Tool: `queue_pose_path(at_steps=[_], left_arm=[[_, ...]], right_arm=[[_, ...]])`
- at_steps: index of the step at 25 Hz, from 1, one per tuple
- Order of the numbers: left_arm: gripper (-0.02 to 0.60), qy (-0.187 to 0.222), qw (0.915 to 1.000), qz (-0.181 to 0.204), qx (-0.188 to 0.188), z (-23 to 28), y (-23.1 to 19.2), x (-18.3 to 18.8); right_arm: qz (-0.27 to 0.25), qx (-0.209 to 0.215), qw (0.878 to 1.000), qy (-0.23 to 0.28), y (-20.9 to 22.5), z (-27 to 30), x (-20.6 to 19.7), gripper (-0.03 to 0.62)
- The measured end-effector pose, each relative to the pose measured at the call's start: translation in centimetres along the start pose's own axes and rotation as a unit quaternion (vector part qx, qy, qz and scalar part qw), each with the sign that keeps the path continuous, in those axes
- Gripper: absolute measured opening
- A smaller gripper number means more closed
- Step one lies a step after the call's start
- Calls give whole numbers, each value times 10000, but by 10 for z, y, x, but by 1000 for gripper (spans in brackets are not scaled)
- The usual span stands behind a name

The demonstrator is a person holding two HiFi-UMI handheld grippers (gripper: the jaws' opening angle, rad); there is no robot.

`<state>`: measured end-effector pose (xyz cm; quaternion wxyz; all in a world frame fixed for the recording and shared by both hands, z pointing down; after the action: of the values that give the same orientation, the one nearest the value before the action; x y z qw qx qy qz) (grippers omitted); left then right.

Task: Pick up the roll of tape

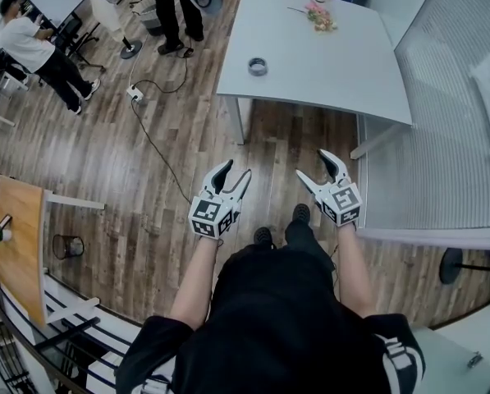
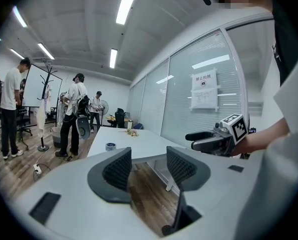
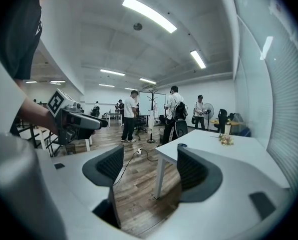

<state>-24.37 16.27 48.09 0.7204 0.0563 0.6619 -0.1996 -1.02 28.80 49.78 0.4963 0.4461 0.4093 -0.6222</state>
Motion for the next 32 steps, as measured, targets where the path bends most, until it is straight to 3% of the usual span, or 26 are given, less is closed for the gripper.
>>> queue_pose_path(at_steps=[15,32], left_arm=[[230,-53,10000,-37,-18,-5,-9,-5],[230,-31,10000,-58,-48,23,-23,4]], right_arm=[[98,-80,9999,-55,-7,4,-7,354],[147,-89,9998,-54,15,23,-3,347]])
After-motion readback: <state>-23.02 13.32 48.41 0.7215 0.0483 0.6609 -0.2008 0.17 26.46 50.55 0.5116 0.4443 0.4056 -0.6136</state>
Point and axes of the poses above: the fingertips, and each gripper's own axes: z forward along the fingers, y to its right, x out of its top, the point moved 7 cm from there along -z, backward along the fingers, and after that the axes turned 1 degree about y, right-handed, at the moved point
